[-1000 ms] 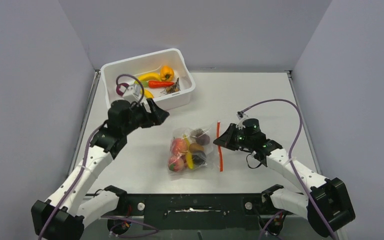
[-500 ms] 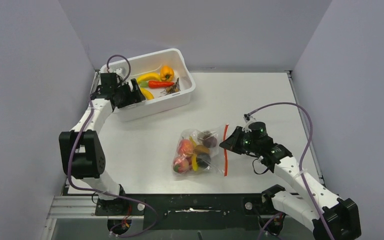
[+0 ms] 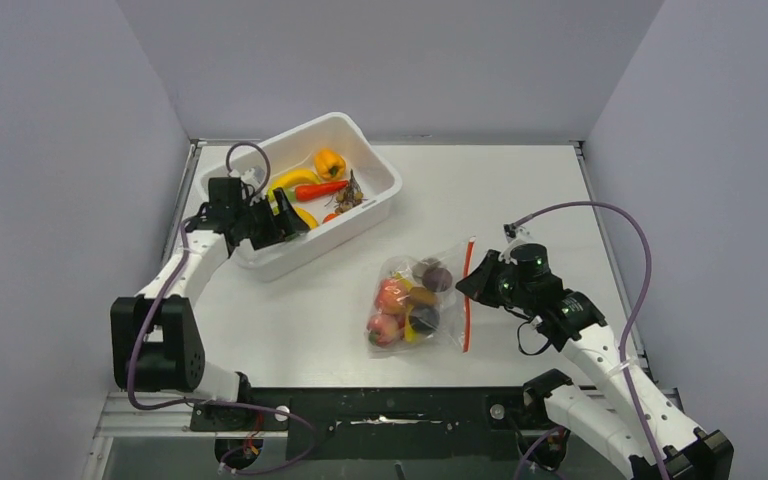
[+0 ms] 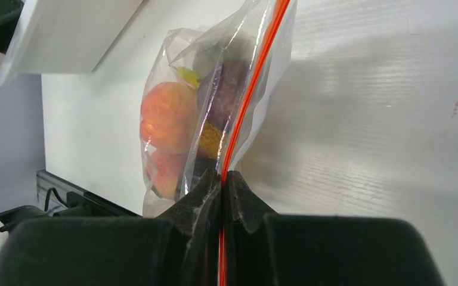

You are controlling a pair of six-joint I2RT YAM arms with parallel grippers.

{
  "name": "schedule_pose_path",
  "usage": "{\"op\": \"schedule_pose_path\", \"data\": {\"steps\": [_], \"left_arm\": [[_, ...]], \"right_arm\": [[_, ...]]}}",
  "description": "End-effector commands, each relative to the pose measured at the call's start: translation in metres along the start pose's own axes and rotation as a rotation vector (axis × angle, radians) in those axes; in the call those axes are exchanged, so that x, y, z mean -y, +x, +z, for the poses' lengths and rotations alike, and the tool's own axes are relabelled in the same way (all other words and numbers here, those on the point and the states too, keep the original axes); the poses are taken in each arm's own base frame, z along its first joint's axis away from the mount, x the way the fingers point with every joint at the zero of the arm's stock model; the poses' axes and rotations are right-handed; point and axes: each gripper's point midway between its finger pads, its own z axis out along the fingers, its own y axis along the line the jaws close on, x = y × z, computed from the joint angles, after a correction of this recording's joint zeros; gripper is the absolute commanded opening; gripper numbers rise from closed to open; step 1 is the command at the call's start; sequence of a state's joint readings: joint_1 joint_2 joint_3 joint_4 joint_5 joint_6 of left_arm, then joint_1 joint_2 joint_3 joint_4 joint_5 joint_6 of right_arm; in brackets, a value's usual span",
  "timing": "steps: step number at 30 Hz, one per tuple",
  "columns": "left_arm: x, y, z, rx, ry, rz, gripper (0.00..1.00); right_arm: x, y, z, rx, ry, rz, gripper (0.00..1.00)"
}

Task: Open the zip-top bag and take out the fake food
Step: Move the bin to the center of the board.

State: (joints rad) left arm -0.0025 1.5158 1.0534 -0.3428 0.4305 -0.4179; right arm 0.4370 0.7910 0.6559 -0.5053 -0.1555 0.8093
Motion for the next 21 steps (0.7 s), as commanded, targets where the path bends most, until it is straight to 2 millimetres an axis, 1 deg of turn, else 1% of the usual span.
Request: {"op": "schedule_pose_path", "data": {"steps": [1, 2, 4, 5, 9, 11, 12, 13, 15, 17, 19, 20, 21], "left_arm": [[0.055, 0.051, -0.02, -0.067, 0.168, -0.018, 0.75], [0.063, 0.064, -0.019, -0.075, 0.193, -0.025, 0.75], [0.075, 0.074, -0.024, -0.037, 0.193, -0.044, 0.75], [0.081, 0.072, -0.03, 0.01, 0.199, -0.045, 0.75], [0.077, 0.052, -0.051, 0.151, 0.144, -0.062, 0.75], [0.085, 0.044, -0.063, 0.195, 0.164, -0.045, 0.75], [0.092, 0.042, -0.07, 0.208, 0.192, -0.034, 0.75], [0.102, 0.04, -0.077, 0.219, 0.229, -0.019, 0.75], [0.128, 0.038, -0.093, 0.24, 0.318, 0.029, 0.75], [0.162, 0.044, -0.108, 0.239, 0.435, 0.112, 0.76], [0.194, 0.059, -0.119, 0.224, 0.528, 0.187, 0.76], [0.209, 0.069, -0.122, 0.21, 0.57, 0.225, 0.76], [0.225, 0.087, -0.124, 0.18, 0.623, 0.265, 0.75]], "right_arm": [[-0.009, -0.025, -0.009, 0.075, -0.007, -0.094, 0.0], [-0.01, -0.026, -0.01, 0.078, -0.014, -0.115, 0.0], [-0.016, -0.031, -0.011, 0.085, -0.041, -0.186, 0.0], [-0.02, -0.035, -0.013, 0.092, -0.058, -0.223, 0.0], [-0.036, -0.041, -0.022, 0.082, -0.124, -0.396, 0.0], [-0.045, -0.042, -0.025, 0.07, -0.171, -0.46, 0.0], [-0.051, -0.043, -0.028, 0.064, -0.194, -0.49, 0.0], [-0.056, -0.041, -0.031, 0.051, -0.223, -0.52, 0.0], [-0.066, -0.039, -0.038, 0.03, -0.283, -0.589, 0.0], [-0.075, -0.04, -0.046, 0.037, -0.323, -0.64, 0.0], [-0.085, -0.04, -0.054, 0.05, -0.382, -0.692, 0.0], [-0.091, -0.04, -0.059, 0.056, -0.41, -0.715, 0.0], [-0.096, -0.041, -0.065, 0.068, -0.434, -0.739, 0.0]]}}
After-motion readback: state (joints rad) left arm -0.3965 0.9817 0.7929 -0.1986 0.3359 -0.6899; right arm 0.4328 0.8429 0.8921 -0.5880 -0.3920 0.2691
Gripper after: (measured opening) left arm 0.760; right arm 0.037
